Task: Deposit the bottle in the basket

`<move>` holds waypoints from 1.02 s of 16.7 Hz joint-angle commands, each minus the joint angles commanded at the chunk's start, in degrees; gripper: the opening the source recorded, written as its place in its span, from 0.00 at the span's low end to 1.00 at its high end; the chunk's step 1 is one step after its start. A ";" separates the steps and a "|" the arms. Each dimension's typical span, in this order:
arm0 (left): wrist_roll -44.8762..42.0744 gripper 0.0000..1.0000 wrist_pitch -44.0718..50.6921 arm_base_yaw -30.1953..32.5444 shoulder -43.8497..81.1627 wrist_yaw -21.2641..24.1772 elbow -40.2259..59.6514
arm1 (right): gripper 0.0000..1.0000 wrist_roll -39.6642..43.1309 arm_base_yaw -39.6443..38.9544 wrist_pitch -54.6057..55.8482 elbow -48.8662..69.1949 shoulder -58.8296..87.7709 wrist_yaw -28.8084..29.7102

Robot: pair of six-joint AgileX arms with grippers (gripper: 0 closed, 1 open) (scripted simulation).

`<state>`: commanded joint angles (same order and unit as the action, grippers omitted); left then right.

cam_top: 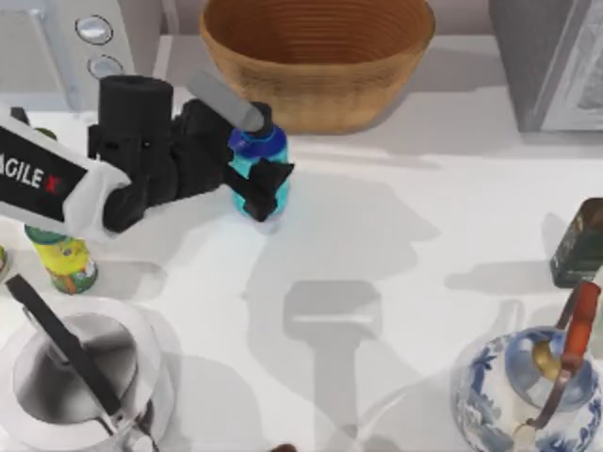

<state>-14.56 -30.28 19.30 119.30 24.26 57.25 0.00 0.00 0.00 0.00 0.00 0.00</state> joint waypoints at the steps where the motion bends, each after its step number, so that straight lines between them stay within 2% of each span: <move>1: 0.00 0.47 0.00 0.00 0.00 0.00 0.00 | 1.00 0.00 0.00 0.00 0.00 0.00 0.00; 7: 0.00 0.02 0.00 0.00 0.00 0.00 0.00 | 1.00 0.00 0.00 0.00 0.00 0.00 0.00; 17: -0.02 0.00 0.17 -0.09 -0.81 0.28 0.49 | 1.00 0.00 0.00 0.00 0.00 0.00 0.00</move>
<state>-14.57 -30.11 19.21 118.48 24.54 57.74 0.00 0.00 0.00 0.00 0.00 0.00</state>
